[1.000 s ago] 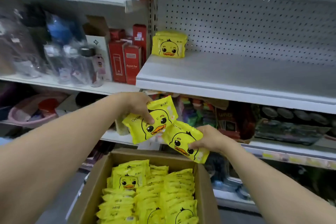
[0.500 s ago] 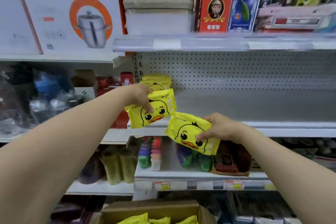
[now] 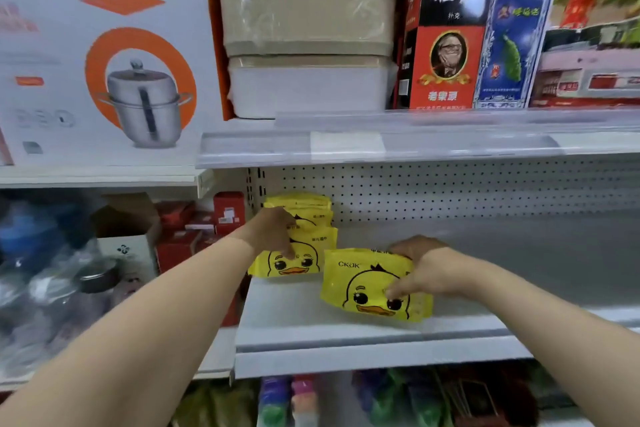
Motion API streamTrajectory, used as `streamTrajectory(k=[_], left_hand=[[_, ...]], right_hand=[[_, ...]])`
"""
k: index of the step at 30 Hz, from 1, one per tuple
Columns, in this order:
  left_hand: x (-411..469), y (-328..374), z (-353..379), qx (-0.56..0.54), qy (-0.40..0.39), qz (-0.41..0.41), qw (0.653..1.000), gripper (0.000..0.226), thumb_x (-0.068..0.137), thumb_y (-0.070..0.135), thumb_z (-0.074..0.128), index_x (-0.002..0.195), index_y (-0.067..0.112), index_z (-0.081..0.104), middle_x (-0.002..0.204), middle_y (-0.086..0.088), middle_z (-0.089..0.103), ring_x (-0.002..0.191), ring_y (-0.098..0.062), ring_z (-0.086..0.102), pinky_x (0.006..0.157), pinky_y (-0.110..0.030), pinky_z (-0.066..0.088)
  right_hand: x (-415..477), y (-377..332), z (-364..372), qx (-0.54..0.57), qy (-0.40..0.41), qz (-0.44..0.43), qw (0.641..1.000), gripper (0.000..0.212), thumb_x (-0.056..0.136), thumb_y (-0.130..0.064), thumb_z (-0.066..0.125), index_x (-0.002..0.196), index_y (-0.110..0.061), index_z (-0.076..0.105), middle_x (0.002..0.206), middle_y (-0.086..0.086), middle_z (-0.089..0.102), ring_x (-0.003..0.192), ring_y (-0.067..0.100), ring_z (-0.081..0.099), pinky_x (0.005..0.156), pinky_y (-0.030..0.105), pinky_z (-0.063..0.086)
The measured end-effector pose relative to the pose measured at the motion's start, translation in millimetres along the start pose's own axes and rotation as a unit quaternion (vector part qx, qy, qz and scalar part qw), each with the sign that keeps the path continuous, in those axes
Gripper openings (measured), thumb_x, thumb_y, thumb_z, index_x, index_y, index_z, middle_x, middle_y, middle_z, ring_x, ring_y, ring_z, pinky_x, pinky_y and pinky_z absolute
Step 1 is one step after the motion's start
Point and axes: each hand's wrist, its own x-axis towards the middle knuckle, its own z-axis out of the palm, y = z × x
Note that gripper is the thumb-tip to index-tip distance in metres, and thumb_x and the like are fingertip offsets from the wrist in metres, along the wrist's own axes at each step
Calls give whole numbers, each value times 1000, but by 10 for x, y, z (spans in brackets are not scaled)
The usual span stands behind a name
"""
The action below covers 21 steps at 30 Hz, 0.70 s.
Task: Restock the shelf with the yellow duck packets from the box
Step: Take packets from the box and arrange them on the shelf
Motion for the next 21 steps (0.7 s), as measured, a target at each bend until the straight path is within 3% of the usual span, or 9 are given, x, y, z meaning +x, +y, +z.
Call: streamTrajectory(k=[3, 6, 10, 13, 16, 21], left_hand=[[294, -14, 118, 27, -3, -13, 1000, 79, 80, 40, 76, 147, 19, 39, 140, -3, 51, 127, -23, 50, 98, -29, 43], [526, -69, 207, -8, 5, -8, 1000, 80, 77, 36, 80, 145, 17, 43, 138, -5, 52, 125, -26, 51, 97, -32, 45], [684, -110, 269, -35, 32, 19, 999, 66, 75, 30, 82, 133, 15, 53, 126, -5, 59, 108, -24, 56, 83, -29, 47], [786, -159, 330, -65, 61, 31, 996, 66, 72, 27, 84, 127, 13, 50, 119, -8, 59, 96, -22, 53, 80, -31, 50], [863, -229, 383, -44, 89, 31, 995, 73, 72, 35, 84, 133, 18, 48, 123, -8, 55, 114, -26, 48, 88, -35, 48], [897, -302, 452, 14, 161, 34, 986, 69, 72, 46, 79, 133, 33, 49, 128, -6, 49, 125, -28, 38, 90, -37, 39]], right_hand=[[190, -13, -2, -10, -15, 14, 1000, 28, 73, -41, 84, 91, -33, 64, 92, -20, 66, 86, 6, 63, 67, 17, 46], [336, -18, 11, -12, -23, 9, 1000, 27, 76, -38, 83, 77, -36, 56, 81, -21, 61, 74, -5, 56, 56, 13, 38], [457, 24, 75, -6, -8, 12, 1000, 27, 75, -35, 83, 75, -35, 57, 79, -20, 61, 73, -4, 55, 56, 15, 39], [505, 66, 114, -6, 7, 18, 1000, 27, 73, -35, 84, 76, -34, 58, 82, -18, 63, 75, -1, 58, 59, 17, 42], [551, 72, 90, -10, 11, 19, 1000, 27, 74, -35, 84, 75, -34, 57, 81, -18, 62, 74, -2, 57, 59, 17, 41], [666, 38, 36, 19, 3, 19, 1000, 27, 73, -31, 86, 85, -28, 62, 85, -14, 67, 80, 4, 62, 64, 20, 47]])
